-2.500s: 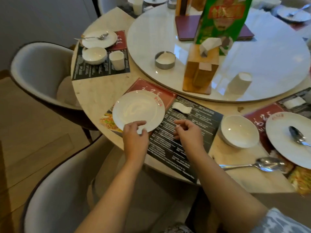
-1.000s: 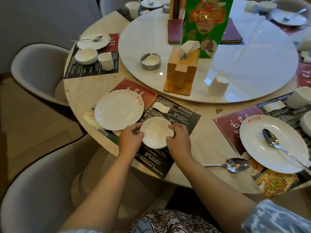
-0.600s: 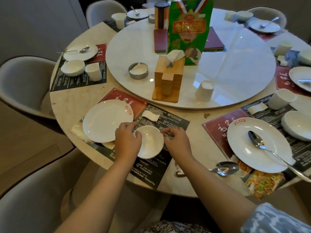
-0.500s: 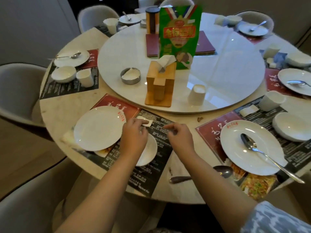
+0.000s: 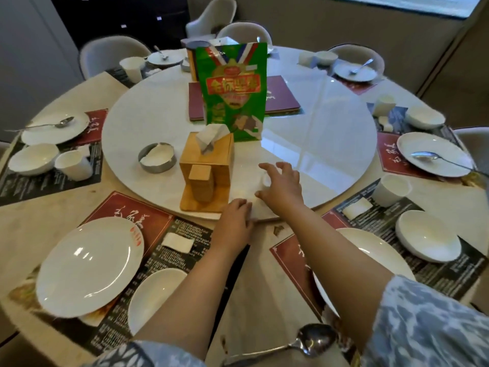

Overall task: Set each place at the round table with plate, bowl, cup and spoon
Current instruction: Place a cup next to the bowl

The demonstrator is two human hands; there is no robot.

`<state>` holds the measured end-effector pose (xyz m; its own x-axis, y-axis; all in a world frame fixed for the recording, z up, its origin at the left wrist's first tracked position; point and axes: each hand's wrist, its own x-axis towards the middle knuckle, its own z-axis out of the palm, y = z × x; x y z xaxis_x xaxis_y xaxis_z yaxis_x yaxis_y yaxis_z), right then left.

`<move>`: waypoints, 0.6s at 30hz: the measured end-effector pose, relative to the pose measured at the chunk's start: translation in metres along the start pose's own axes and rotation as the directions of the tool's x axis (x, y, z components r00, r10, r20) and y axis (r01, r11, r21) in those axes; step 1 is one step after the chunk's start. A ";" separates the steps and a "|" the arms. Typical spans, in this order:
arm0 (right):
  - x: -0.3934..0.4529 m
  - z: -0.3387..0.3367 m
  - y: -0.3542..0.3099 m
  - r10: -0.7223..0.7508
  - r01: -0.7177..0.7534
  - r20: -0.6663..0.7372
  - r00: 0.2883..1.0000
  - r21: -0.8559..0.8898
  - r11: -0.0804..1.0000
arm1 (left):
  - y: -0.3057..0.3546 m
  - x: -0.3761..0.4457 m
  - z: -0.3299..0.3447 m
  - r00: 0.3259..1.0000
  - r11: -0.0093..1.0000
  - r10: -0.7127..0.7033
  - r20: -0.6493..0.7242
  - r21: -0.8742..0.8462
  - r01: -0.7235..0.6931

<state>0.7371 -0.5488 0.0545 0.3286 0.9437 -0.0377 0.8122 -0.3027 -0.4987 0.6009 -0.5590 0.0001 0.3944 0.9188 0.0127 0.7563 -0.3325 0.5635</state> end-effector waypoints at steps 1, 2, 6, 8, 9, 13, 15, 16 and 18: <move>0.004 0.001 0.001 0.002 -0.001 0.014 1.000 -0.019 1.000 | -0.001 0.001 0.003 1.000 1.000 -0.004 -0.001 0.014 0.004; 0.008 0.003 0.003 0.003 -0.002 0.022 1.000 -0.029 1.000 | -0.002 0.000 0.004 1.000 1.000 -0.005 -0.006 0.015 0.005; 0.013 0.005 0.007 0.003 -0.004 0.036 0.999 0.027 1.000 | -0.006 0.000 0.004 1.000 1.000 0.011 -0.006 -0.013 -0.011; 0.010 0.002 0.007 0.001 -0.003 0.023 1.000 0.093 0.996 | -0.005 0.003 -0.001 1.000 0.998 0.004 0.012 -0.068 -0.003; 0.007 0.001 0.005 0.004 -0.004 0.004 1.000 0.156 0.988 | -0.005 0.004 -0.004 1.000 0.992 -0.012 0.009 -0.123 0.013; -0.021 -0.003 -0.007 0.024 0.033 -0.103 0.994 0.516 0.856 | -0.003 -0.004 -0.021 0.963 0.833 -0.267 -0.036 -0.511 0.212; -0.042 0.002 -0.013 0.021 0.050 -0.105 0.994 0.632 0.774 | -0.002 -0.013 -0.029 0.886 0.529 -0.439 0.148 -0.755 0.388; -0.051 0.006 -0.015 0.022 0.049 -0.096 0.995 0.678 0.733 | -0.002 -0.017 -0.034 0.842 0.356 -0.474 0.257 -0.819 0.450; -0.069 0.016 -0.020 0.026 0.023 -0.051 0.998 0.764 0.644 | -0.007 -0.026 -0.044 0.807 0.133 -0.462 0.367 -0.871 0.473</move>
<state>0.6906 -0.6063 0.0535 0.3734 0.9276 -0.0061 0.1623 -0.0718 -0.9841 0.5625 -0.5718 0.0326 0.1606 0.8172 -0.5535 -0.1675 0.5752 0.8007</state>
